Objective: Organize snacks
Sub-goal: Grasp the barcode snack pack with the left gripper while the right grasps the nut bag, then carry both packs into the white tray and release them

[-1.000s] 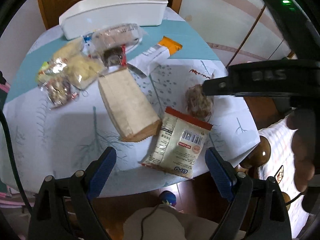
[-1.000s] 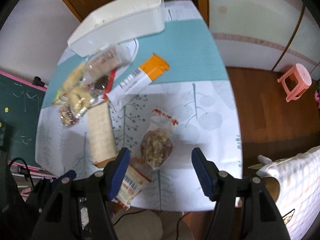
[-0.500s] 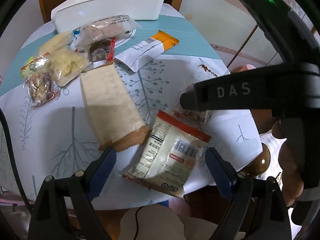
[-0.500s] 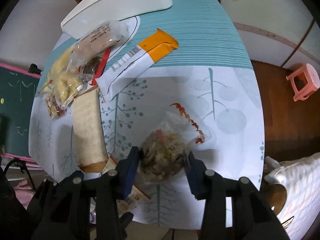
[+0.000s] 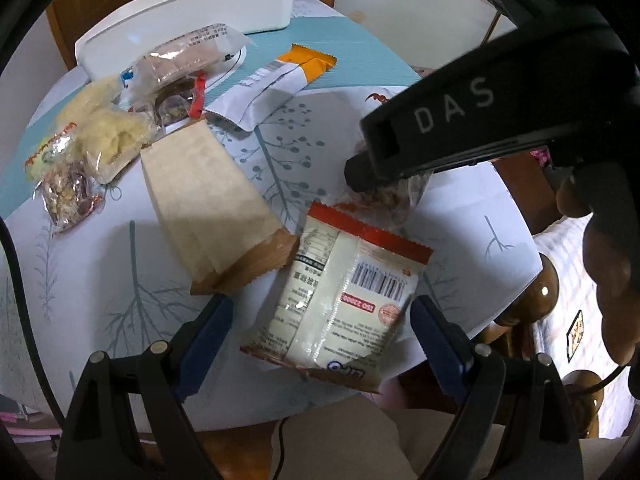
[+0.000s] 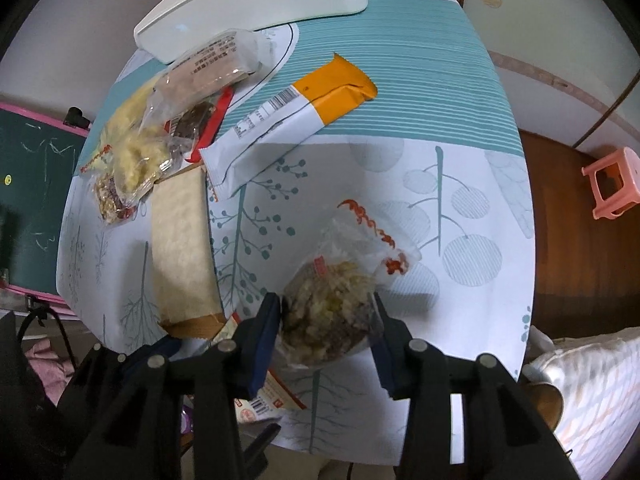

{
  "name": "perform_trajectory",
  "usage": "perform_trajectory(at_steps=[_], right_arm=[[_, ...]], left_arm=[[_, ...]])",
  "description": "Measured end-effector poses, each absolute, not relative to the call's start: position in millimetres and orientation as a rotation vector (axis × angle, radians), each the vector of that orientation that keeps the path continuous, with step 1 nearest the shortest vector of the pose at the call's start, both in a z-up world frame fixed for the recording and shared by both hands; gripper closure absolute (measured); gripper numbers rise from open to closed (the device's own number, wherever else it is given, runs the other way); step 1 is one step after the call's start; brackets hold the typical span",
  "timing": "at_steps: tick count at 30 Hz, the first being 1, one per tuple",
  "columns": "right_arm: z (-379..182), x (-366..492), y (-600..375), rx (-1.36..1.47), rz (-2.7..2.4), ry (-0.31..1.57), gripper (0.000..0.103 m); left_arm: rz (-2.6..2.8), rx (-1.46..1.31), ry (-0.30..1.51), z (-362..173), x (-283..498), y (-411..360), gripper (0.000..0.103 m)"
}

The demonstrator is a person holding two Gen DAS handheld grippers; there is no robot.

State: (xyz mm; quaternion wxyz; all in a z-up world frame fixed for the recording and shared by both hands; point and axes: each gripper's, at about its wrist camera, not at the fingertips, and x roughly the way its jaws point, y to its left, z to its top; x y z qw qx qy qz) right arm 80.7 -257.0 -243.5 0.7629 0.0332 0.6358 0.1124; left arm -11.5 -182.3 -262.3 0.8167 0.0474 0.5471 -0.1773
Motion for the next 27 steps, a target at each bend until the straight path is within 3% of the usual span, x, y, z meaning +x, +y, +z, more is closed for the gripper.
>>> perform_trajectory(at_steps=[2, 4, 5, 17, 27], right_arm=[[-244, 81, -256, 0.073, 0.245, 1.380, 0.060], [-245, 79, -257, 0.069, 0.251, 1.370, 0.061], [-245, 78, -258, 0.072, 0.254, 1.364, 0.061], [-240, 72, -258, 0.073, 0.269, 1.340, 0.063], [-187, 69, -255, 0.151, 0.319, 1.288, 0.063]], left_arm=[[-0.383, 0.122, 1.154, -263, -12, -183, 0.018], [-0.373, 0.182, 1.124, -261, -17, -187, 0.041], [-0.394, 0.206, 1.105, -259, -19, -188, 0.059], [-0.370, 0.089, 1.064, -235, -13, -149, 0.059], [-0.217, -0.035, 0.923, -126, -2, -84, 0.059]])
